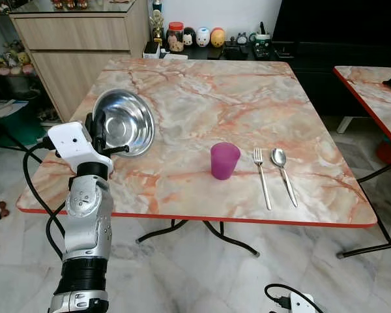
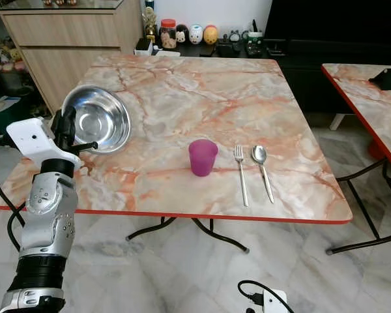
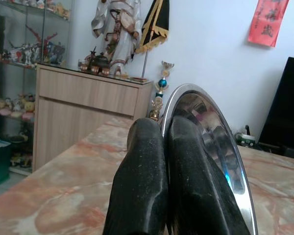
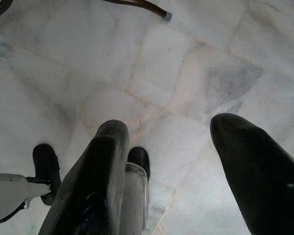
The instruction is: Setting the table
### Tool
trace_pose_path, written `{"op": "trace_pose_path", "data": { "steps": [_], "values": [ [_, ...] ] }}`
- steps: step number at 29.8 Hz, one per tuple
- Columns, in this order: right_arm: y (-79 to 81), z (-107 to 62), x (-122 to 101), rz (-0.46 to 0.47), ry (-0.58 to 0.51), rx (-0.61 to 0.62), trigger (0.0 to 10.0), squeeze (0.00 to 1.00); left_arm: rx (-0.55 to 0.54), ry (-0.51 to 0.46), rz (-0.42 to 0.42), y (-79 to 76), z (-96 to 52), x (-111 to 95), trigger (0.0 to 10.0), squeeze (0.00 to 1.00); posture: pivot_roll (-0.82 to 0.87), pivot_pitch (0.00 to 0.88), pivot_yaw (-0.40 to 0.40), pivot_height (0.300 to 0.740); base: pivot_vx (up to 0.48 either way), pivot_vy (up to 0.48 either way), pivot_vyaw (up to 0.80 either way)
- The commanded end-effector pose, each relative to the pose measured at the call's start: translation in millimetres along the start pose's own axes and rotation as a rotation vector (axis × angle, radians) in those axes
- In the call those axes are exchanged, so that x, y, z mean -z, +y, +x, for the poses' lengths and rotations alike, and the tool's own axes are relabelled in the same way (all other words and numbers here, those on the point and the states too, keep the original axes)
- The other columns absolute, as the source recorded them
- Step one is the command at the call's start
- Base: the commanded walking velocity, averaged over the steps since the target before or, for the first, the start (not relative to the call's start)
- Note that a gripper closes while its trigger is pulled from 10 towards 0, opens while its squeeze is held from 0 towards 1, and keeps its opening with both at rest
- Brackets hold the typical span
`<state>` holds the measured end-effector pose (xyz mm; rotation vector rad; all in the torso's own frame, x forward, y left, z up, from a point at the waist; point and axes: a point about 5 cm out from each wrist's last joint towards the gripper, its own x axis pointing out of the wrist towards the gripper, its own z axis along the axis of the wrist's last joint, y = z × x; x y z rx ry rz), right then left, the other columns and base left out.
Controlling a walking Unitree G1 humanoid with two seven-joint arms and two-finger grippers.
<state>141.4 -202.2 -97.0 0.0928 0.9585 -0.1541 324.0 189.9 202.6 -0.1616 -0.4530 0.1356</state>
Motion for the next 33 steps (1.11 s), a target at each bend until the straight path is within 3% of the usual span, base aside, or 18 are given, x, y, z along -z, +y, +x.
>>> {"op": "trace_pose_path", "data": {
  "steps": [1,8,33],
  "values": [
    [-1.3,-0.4,1.0,0.006,0.000,0.005,10.0,0.00,0.012,-0.042,0.009,-4.9,0.7,-7.0,10.0,0.00,0.05,0.000,-0.038,0.740,0.000,0.000,0.00],
    [-1.9,-0.4,0.8,0.007,0.000,0.007,10.0,0.00,0.018,-0.051,0.026,-6.5,1.6,-9.2,10.0,0.00,0.04,0.000,-0.039,0.740,0.000,-0.045,0.00],
    [-2.0,0.1,-1.0,0.005,-0.001,0.012,10.0,0.00,0.053,-0.036,0.021,-9.6,4.7,-7.9,10.0,0.00,0.04,0.000,-0.043,0.740,0.000,-0.450,0.00]
  ]
}}
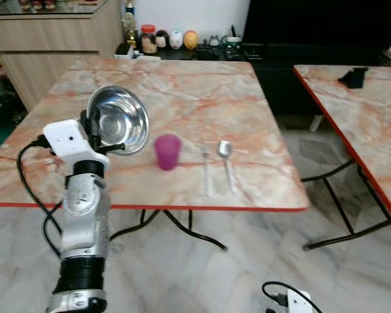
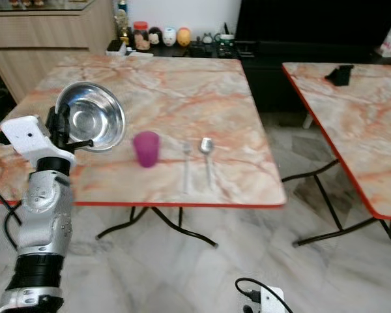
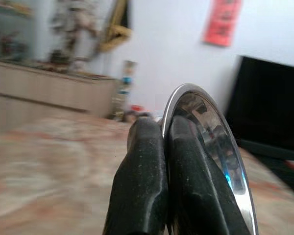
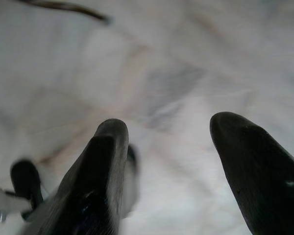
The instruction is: Setting the table
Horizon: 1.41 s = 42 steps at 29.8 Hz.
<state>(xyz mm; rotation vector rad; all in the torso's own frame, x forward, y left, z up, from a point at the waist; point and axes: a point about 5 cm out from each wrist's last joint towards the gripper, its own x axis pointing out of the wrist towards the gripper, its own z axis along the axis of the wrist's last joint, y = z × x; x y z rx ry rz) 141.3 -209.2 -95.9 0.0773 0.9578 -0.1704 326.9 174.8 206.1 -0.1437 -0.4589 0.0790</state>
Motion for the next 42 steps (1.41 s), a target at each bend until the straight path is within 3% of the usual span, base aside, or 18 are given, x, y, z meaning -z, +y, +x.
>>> {"op": "trace_pose_path", "data": {
  "steps": [1,4,9,15,20,42],
  "values": [
    [4.8,0.3,0.6,0.011,0.002,-0.009,10.0,0.00,-0.006,-0.033,0.018,6.3,2.9,-8.0,10.0,0.00,0.04,0.000,-0.043,0.740,0.000,-0.450,0.00],
    [5.1,0.4,0.5,0.010,0.002,-0.009,10.0,0.00,0.013,-0.038,0.063,8.3,3.5,-9.3,10.0,0.00,0.04,0.000,-0.043,0.740,0.000,-0.451,0.00],
    [5.7,0.6,-0.2,0.005,0.001,-0.014,10.0,0.00,0.137,-0.052,0.203,7.3,6.8,-16.6,10.0,0.00,0.06,0.000,-0.041,0.740,0.000,-0.453,0.00],
    [5.6,0.7,-0.3,0.003,0.002,-0.016,10.0,0.00,0.170,-0.074,0.237,15.7,8.3,-28.9,10.0,0.00,0.06,0.005,-0.047,0.740,0.000,-0.448,0.00],
    [5.7,0.9,-1.1,-0.004,0.002,-0.020,10.0,0.00,0.231,-0.078,0.268,7.9,5.3,-30.1,10.0,0.00,0.07,0.006,-0.050,0.740,0.000,-0.437,0.00],
    [6.0,0.8,-2.2,-0.008,-0.015,-0.014,10.0,0.00,0.195,-0.055,0.218,1.3,5.8,-24.8,10.0,0.00,0.04,0.015,-0.038,0.740,0.000,-0.422,0.00]
  ]
}}
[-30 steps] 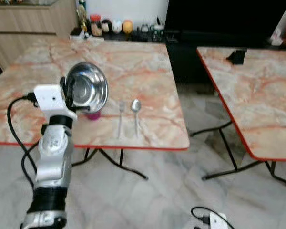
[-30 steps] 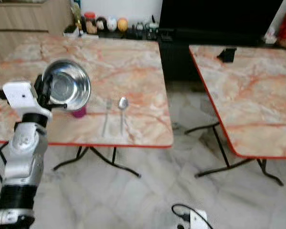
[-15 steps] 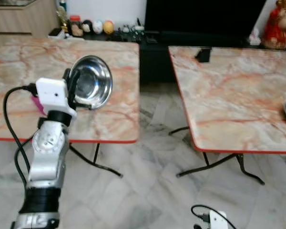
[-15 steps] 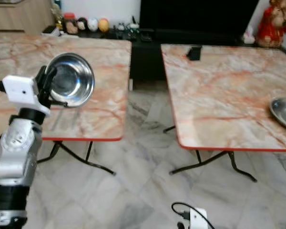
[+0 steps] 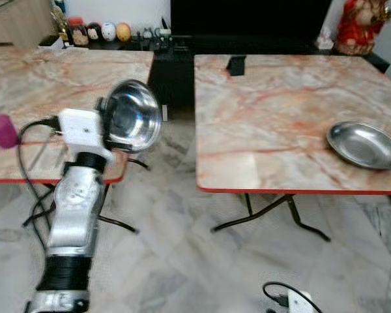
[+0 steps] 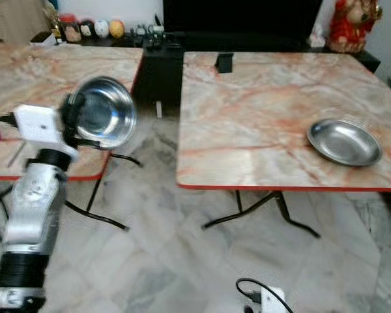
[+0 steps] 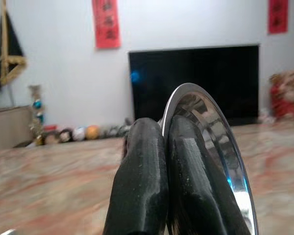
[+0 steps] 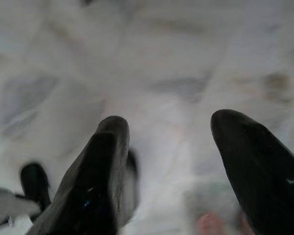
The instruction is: Setting the table
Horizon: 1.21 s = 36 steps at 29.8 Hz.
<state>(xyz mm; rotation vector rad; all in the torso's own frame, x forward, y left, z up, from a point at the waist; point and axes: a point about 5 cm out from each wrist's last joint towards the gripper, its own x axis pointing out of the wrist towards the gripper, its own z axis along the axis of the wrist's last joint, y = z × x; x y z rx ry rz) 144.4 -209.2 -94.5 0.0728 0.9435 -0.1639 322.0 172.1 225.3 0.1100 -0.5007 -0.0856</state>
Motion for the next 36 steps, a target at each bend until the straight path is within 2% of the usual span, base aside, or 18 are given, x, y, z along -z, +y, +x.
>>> {"op": "trace_pose_path", "data": {
  "steps": [1,7,12,17,36],
  "values": [
    [5.3,0.1,0.9,-0.007,-0.002,-0.005,10.0,0.00,-0.025,-0.010,0.014,8.1,0.5,-4.2,10.0,0.00,0.04,0.015,-0.038,0.740,0.000,-0.420,0.00],
    [5.8,-0.1,1.8,0.018,-0.001,-0.011,10.0,0.00,-0.029,-0.001,0.011,8.5,-1.1,-2.4,10.0,0.00,0.04,0.019,-0.037,0.740,0.000,-0.420,0.77],
    [5.8,-0.4,3.2,0.040,0.002,-0.008,10.0,0.00,-0.044,0.005,0.005,9.9,-1.9,-1.2,10.0,0.00,0.03,0.025,-0.032,0.740,0.000,-0.421,0.00],
    [6.0,-0.7,4.5,0.038,0.005,-0.010,10.0,0.00,-0.038,0.009,-0.002,7.6,-3.9,0.3,10.0,0.00,0.04,0.000,-0.032,0.740,0.000,-0.418,0.00],
    [5.0,-2.2,8.8,0.026,0.012,-0.006,10.0,0.00,-0.045,0.014,-0.023,5.9,-6.6,3.1,10.0,0.00,0.05,0.000,-0.036,0.740,0.000,-0.418,0.00]
  ]
}}
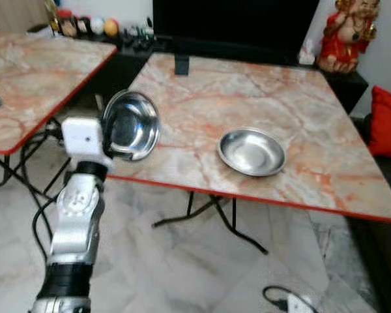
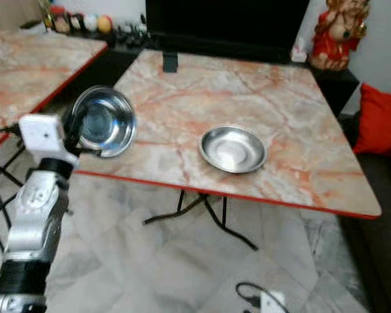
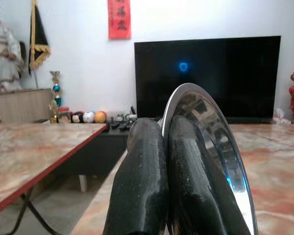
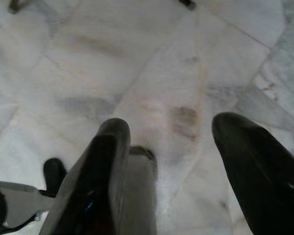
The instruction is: Setting the table
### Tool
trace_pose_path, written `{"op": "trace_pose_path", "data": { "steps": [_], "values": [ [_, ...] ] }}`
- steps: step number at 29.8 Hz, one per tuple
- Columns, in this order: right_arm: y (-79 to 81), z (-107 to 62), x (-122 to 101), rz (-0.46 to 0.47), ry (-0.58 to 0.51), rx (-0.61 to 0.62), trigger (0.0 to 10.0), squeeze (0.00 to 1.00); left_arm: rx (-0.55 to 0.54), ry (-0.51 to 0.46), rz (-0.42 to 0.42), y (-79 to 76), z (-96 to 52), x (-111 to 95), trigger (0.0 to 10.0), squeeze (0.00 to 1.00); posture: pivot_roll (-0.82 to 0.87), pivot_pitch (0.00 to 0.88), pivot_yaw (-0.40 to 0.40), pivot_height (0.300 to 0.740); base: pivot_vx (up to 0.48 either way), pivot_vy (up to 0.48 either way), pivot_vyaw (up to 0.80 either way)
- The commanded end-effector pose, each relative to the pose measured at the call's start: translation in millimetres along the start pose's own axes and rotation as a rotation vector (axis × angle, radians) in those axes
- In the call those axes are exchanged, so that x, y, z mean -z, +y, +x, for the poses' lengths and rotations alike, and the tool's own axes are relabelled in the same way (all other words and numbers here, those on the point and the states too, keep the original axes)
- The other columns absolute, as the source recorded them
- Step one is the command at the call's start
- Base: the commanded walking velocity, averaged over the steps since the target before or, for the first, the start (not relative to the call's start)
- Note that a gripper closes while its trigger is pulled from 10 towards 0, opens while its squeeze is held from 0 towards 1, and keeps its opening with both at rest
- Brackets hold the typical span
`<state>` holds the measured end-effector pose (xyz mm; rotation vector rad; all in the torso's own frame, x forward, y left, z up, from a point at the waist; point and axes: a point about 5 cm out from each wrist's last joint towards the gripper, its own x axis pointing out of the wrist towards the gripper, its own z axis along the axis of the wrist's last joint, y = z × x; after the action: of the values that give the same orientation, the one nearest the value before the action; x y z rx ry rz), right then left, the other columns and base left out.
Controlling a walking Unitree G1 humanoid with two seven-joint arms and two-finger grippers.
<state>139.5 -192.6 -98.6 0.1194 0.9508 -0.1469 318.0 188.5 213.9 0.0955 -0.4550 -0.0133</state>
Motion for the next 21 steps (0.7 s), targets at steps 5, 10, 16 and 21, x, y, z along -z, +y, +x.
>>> {"op": "trace_pose_path", "data": {
  "steps": [5,10,16,21],
  "values": [
    [-10.8,-0.9,-1.1,-0.003,-0.002,0.032,10.0,0.00,0.021,-0.031,-0.027,-8.3,3.7,-5.4,10.0,0.00,0.04,0.000,-0.037,0.740,0.000,-0.417,0.00],
    [-11.0,-0.8,-1.4,-0.005,0.000,0.034,10.0,0.00,0.017,-0.027,-0.028,-8.0,3.0,-4.4,10.0,0.00,0.04,0.000,-0.038,0.740,0.000,-0.419,0.00],
    [-11.7,-0.6,-2.2,-0.004,-0.001,0.038,10.0,0.00,0.067,0.034,0.001,-12.3,-0.4,6.8,10.0,0.00,0.04,0.000,-0.037,0.740,0.000,-0.244,0.00],
    [-11.7,-0.5,-2.8,-0.004,-0.003,0.037,10.0,0.00,0.059,0.043,-0.024,-12.3,-0.5,8.9,10.0,0.00,0.04,0.000,-0.037,0.740,0.000,0.000,0.00]
  ]
}}
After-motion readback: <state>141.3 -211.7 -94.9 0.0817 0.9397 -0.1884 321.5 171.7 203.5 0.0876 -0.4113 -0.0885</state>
